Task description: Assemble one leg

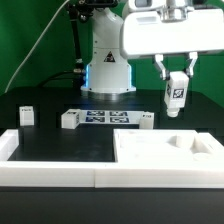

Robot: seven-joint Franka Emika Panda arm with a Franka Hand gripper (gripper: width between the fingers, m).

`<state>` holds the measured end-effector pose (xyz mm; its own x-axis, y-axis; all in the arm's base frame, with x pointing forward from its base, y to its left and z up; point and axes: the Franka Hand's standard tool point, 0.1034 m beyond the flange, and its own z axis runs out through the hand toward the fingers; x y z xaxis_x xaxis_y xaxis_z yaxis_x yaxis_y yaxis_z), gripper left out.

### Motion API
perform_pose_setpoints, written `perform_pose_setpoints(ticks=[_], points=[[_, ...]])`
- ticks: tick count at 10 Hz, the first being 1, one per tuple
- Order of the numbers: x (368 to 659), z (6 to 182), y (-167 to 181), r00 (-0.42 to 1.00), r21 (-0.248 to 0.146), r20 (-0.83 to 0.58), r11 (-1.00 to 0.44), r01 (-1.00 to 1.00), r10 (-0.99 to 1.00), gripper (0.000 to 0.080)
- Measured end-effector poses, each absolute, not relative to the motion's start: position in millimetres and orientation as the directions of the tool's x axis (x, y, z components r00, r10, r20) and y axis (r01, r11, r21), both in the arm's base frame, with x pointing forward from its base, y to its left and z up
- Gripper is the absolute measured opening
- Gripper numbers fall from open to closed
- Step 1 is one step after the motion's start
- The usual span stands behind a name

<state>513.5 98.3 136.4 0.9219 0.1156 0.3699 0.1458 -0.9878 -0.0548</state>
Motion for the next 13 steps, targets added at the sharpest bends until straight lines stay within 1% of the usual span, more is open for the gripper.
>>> perform_pose_setpoints(ticks=[1, 3, 9, 10, 12, 13], points=[[525.3, 134.1, 98.8, 0.917, -0.05, 0.376, -0.985, 0.163, 0.133, 0.0292], [549.7, 140.5, 101.5, 0.91, -0.053, 0.392, -0.984, 0.172, 0.138, 0.0292], [548.4, 137.3, 101.7, 0.911, -0.053, 0.388, -0.984, 0.172, 0.139, 0.0292], [558.5, 136.3, 103.6, 0.91, -0.056, 0.392, -0.983, 0.174, 0.138, 0.0292], [583.8, 142.8, 107.8, 0.897, -0.055, 0.415, -0.98, 0.19, 0.151, 0.0292], [594.9, 142.3, 109.7, 0.892, -0.055, 0.425, -0.979, 0.196, 0.155, 0.0292]])
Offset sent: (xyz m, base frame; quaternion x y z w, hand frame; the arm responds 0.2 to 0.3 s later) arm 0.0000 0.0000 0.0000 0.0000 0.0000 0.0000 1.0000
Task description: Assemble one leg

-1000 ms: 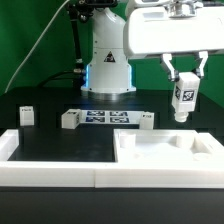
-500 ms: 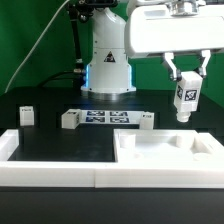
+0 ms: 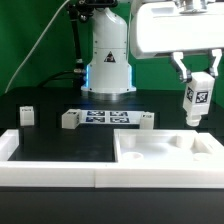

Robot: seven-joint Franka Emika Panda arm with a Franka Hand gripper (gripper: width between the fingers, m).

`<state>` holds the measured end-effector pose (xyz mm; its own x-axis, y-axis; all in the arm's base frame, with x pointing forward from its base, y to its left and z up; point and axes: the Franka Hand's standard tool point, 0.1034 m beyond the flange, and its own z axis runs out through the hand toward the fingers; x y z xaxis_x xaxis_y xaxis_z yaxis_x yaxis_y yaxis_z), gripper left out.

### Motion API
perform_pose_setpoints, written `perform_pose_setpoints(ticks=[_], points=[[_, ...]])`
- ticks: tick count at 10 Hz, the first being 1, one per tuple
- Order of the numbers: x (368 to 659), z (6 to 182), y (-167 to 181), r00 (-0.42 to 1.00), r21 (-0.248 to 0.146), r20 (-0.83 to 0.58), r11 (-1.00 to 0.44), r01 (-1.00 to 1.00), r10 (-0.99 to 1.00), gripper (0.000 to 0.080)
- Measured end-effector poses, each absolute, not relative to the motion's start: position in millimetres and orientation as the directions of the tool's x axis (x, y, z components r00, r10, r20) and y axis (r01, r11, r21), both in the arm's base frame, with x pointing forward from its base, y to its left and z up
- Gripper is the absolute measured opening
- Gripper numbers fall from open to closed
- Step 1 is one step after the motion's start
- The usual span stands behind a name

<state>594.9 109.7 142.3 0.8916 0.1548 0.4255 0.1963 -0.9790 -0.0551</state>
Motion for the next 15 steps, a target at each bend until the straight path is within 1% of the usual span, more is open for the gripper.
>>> perform_pose_setpoints(ticks=[2, 3, 4, 5, 6, 7, 9, 11, 15], points=[[609.9, 140.9, 109.3, 0.863, -0.036, 0.473, -0.975, 0.219, 0.177, 0.0292], [610.0, 141.5, 108.8, 0.855, -0.031, 0.487, -0.975, 0.219, 0.177, 0.0292], [611.7, 143.0, 104.2, 0.807, -0.009, 0.566, -0.978, 0.21, 0.168, 0.0292], [608.7, 137.4, 103.4, 0.805, -0.008, 0.569, -0.978, 0.208, 0.167, 0.0292], [609.1, 137.4, 103.4, 0.806, -0.008, 0.568, -0.978, 0.208, 0.167, 0.0292], [610.2, 132.5, 102.4, 0.807, -0.005, 0.565, -0.977, 0.212, 0.172, 0.0292], [618.8, 130.6, 104.1, 0.805, -0.008, 0.569, -0.978, 0.21, 0.169, 0.0292], [619.0, 117.5, 105.8, 0.813, -0.013, 0.558, -0.978, 0.21, 0.168, 0.0292], [615.5, 106.0, 109.4, 0.815, -0.015, 0.553, -0.977, 0.214, 0.17, 0.0292]])
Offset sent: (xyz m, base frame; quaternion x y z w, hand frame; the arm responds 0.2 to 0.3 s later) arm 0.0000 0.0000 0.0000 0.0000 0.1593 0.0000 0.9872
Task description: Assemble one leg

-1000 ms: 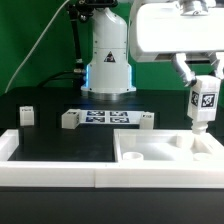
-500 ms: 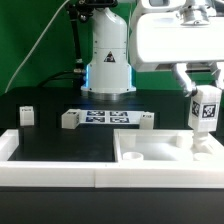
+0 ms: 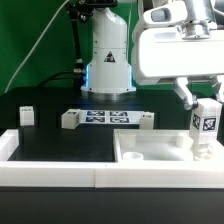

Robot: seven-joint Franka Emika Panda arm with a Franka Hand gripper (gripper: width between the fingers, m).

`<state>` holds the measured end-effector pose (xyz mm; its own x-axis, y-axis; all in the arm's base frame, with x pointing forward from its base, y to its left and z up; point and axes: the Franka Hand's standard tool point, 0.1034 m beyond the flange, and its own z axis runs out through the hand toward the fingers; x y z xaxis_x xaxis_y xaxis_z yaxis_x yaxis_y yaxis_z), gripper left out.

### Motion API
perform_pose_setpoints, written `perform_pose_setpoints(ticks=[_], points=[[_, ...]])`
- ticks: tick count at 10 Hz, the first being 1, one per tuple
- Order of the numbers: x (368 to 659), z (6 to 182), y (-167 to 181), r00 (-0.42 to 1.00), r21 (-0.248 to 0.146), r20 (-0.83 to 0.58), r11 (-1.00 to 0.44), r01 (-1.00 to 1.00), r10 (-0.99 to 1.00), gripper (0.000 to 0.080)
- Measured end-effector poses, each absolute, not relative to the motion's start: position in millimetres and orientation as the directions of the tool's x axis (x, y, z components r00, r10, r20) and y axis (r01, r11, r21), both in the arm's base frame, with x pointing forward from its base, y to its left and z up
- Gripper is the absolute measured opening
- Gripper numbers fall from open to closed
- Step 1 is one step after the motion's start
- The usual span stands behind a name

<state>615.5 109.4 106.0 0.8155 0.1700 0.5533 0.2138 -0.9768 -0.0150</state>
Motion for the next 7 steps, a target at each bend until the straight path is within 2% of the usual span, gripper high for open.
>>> perform_pose_setpoints(ticks=[1, 3, 7], points=[[617.1, 105.0, 110.1, 0.803, -0.012, 0.572, -0.977, 0.212, 0.167, 0.0292], [613.2, 92.4, 108.8, 0.811, -0.014, 0.561, -0.978, 0.21, 0.166, 0.0292], [613.7, 89.6, 109.9, 0.798, -0.01, 0.579, -0.978, 0.209, 0.164, 0.0292]])
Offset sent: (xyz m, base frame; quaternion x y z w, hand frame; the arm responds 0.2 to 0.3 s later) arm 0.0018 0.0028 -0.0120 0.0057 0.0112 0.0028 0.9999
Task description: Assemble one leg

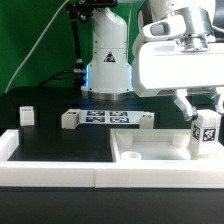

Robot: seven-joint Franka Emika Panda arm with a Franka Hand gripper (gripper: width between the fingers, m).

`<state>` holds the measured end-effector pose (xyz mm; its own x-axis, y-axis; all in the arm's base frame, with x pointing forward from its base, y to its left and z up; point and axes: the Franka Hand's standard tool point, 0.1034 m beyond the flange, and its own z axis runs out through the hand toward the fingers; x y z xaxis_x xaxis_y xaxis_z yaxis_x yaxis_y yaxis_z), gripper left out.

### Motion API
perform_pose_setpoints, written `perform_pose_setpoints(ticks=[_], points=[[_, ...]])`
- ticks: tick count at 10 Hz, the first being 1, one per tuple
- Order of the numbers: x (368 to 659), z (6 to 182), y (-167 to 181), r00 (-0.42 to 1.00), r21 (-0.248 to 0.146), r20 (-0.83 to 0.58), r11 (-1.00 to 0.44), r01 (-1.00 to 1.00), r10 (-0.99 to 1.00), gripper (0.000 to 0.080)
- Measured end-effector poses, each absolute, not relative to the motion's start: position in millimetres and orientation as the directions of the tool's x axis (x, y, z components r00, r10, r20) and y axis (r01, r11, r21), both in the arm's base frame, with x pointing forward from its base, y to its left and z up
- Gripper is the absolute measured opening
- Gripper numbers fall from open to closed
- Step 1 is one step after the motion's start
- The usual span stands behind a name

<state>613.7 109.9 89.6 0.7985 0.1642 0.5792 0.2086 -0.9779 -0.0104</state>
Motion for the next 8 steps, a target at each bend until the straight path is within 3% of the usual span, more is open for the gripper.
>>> perform_pose_setpoints(ticks=[3, 4, 5, 6, 8], points=[[613.2, 88.8, 110.0, 0.802, -0.012, 0.574, -0.978, 0.209, 0.165, 0.0301], [613.2, 88.8, 110.0, 0.802, -0.012, 0.573, -0.978, 0.209, 0.165, 0.0477], [613.1, 88.7, 109.9, 0.803, -0.012, 0.573, -0.978, 0.209, 0.165, 0.0477], [613.1, 88.7, 109.9, 0.803, -0.012, 0.573, -0.978, 0.209, 0.165, 0.061], [613.1, 88.6, 109.9, 0.803, -0.012, 0.573, -0.978, 0.209, 0.165, 0.0647]])
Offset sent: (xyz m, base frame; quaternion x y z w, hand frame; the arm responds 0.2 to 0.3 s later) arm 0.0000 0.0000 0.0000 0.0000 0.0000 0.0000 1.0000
